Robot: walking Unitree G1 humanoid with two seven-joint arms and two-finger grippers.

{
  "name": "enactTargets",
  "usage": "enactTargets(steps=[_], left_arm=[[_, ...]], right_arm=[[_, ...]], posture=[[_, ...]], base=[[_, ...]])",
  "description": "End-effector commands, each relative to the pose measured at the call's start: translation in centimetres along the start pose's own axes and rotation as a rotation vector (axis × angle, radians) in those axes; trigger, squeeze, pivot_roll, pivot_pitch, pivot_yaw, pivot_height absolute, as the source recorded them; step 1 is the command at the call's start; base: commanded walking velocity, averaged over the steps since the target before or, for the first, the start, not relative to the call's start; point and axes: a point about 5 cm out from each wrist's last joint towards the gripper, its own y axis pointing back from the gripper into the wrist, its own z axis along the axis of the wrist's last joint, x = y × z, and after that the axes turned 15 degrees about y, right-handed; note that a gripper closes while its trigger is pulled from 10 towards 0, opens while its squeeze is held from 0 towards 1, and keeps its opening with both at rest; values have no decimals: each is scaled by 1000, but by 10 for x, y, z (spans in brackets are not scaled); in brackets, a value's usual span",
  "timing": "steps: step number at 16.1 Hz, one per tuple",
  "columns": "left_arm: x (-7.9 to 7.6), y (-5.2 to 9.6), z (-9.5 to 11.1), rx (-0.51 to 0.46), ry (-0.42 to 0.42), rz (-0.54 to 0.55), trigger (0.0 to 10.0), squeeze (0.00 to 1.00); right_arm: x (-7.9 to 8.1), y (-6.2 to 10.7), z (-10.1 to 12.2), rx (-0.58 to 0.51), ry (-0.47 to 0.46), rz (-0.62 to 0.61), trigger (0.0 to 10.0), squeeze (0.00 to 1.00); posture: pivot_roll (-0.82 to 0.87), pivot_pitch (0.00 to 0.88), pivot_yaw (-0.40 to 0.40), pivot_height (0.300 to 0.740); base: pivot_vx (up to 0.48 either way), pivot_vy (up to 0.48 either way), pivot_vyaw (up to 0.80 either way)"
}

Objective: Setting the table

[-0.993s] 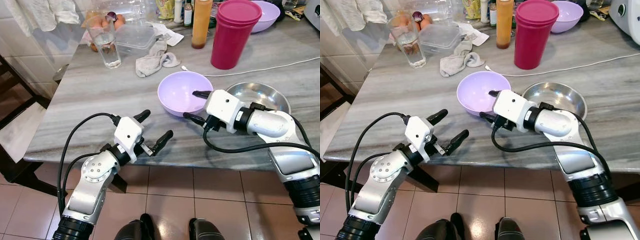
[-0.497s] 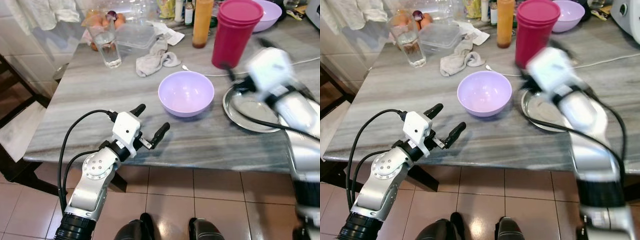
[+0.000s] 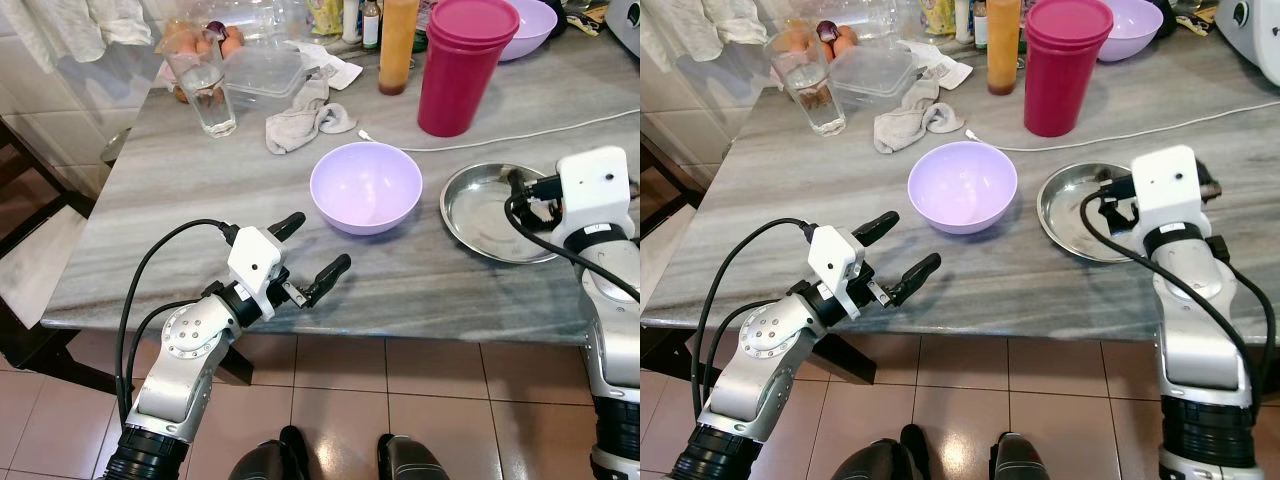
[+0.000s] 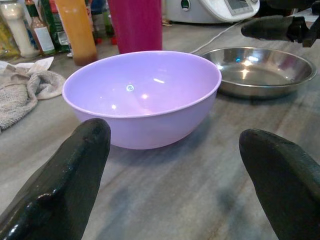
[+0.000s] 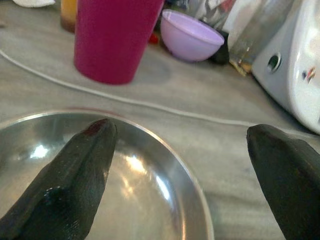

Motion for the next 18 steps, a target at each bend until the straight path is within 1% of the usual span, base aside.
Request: enactTargets(steps=[1, 3, 4, 5, 6, 7, 8, 10, 11, 15, 16, 18], left_arm=[[3, 3, -1, 16, -3, 9, 10000, 0], [4, 3, -2, 19, -5, 9, 10000, 0], [5, 3, -2, 18, -5, 15, 10000, 0], [6, 2, -1, 15, -6, 22, 10000, 0], [7, 2, -1, 15, -7, 24, 10000, 0], [6, 2, -2, 19, -9, 22, 10000, 0], [5, 3, -2, 21, -10, 20, 10000, 0], [4, 3, -3, 23, -7, 19, 10000, 0], [4, 3, -3, 23, -9, 21, 10000, 0], [5, 1, -2, 20, -13, 25, 10000, 0], [5, 1, -2, 22, -15, 26, 10000, 0], [5, 2, -3, 28, -17, 28, 10000, 0]], right_arm=[[3, 3, -7, 50, -31, 29, 10000, 1000], [5, 4, -10, 83, -53, 74, 10000, 1000], [5, 4, -10, 90, -57, 77, 10000, 1000], [7, 5, -12, 109, -69, 107, 10000, 992], [10, 5, -14, 119, -82, 137, 10000, 961], [15, 7, -18, 139, -79, 153, 10000, 678], [17, 8, -18, 142, -87, 160, 10000, 678], [23, 10, -20, 160, -112, 194, 10000, 349], [26, 10, -19, 157, -127, 212, 10000, 306], [32, 9, -16, 154, -178, 238, 10000, 20], [34, 7, -15, 151, -201, 251, 10000, 0], [36, 5, -14, 146, -221, 271, 10000, 0]], posture=[[-335, 235, 113, 740], [-335, 236, 112, 740], [-335, 236, 111, 740], [-335, 236, 111, 740], [-334, 235, 108, 740], [-334, 235, 108, 740], [-334, 235, 108, 740], [-332, 234, 111, 740], [-332, 233, 111, 740], [-327, 232, 113, 740], [-327, 232, 113, 740], [-324, 233, 114, 740]], base=[[0, 0, 0], [0, 0, 0], [0, 0, 0], [0, 0, 0], [0, 0, 0], [0, 0, 0], [0, 0, 0], [0, 0, 0], [0, 0, 0], [0, 0, 0], [0, 0, 0], [0, 0, 0]])
